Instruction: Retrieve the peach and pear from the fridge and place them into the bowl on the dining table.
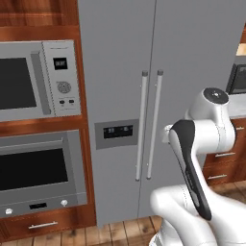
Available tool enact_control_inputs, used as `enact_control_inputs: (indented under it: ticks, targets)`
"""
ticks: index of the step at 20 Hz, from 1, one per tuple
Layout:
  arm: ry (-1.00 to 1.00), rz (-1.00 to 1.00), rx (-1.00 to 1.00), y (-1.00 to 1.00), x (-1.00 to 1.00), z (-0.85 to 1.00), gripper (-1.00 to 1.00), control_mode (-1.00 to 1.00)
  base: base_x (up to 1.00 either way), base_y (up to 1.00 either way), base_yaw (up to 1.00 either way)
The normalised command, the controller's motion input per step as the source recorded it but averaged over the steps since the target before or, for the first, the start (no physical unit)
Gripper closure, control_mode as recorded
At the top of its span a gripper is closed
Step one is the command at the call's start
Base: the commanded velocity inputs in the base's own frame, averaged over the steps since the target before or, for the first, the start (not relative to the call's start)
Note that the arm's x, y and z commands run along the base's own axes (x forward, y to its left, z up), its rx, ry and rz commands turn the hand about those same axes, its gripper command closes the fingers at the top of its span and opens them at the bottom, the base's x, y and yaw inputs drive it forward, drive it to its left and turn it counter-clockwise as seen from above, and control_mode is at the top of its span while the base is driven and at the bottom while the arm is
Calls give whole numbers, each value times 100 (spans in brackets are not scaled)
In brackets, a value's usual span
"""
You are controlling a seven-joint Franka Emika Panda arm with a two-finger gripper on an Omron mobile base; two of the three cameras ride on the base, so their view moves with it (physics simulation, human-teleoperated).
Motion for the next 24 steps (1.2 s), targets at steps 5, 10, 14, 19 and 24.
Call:
enact_control_inputs:
  ticks: [5,10,14,19,24]
  targets:
    - [-1,0,0,-7,0,0,-100,-100,0,0,0]
    - [0,0,2,-45,16,0,-100,-100,0,0,0]
    - [-17,0,0,-33,38,1,-100,-100,0,0,0]
    - [-22,0,0,-12,63,0,-100,-100,0,0,0]
    - [-8,0,0,0,86,-1,-100,-100,0,0,0]
